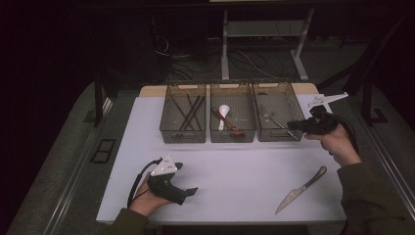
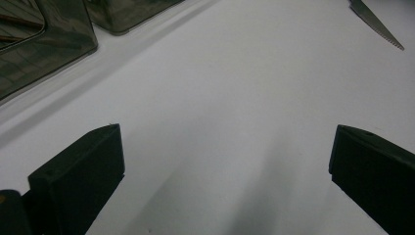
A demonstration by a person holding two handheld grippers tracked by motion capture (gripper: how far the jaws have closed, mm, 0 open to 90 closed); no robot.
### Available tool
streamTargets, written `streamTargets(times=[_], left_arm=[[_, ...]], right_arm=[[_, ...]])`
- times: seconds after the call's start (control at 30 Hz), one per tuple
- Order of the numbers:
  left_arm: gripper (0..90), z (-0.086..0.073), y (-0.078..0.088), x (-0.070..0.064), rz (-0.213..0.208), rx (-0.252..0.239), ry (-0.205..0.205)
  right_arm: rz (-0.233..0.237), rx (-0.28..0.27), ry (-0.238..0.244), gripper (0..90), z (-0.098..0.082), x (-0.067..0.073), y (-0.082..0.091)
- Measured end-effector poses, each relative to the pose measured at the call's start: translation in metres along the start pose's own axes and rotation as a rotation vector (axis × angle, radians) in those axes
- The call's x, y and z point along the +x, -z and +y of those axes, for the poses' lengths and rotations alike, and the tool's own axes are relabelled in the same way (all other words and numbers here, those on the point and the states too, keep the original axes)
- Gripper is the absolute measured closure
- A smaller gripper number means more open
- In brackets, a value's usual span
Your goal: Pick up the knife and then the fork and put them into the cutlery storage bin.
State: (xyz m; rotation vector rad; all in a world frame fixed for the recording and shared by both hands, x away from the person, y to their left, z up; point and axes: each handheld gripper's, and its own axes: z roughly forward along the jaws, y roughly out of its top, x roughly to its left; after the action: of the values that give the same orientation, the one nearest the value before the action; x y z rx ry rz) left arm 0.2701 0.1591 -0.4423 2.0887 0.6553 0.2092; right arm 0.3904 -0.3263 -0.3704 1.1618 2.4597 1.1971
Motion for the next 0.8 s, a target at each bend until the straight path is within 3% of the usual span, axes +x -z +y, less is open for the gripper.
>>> streamTargets(times=[0.17, 0.37, 0.8], left_arm=[[0.0, 0.000, 0.000, 0.000, 0.001, -0.001, 0.003], [0.0, 0.000, 0.000, 0.000, 0.002, -0.002, 0.003], [0.0, 0.000, 0.000, 0.000, 0.002, 0.002, -0.001]], right_arm=[[-0.008, -0.003, 0.023, 89.0, -0.017, 0.011, 0.005], [-0.002, -0.001, 0.014, 89.0, -0.038, 0.023, 0.012], [0.023, 0.059, 0.067, 89.0, -0.080, 0.056, 0.016]])
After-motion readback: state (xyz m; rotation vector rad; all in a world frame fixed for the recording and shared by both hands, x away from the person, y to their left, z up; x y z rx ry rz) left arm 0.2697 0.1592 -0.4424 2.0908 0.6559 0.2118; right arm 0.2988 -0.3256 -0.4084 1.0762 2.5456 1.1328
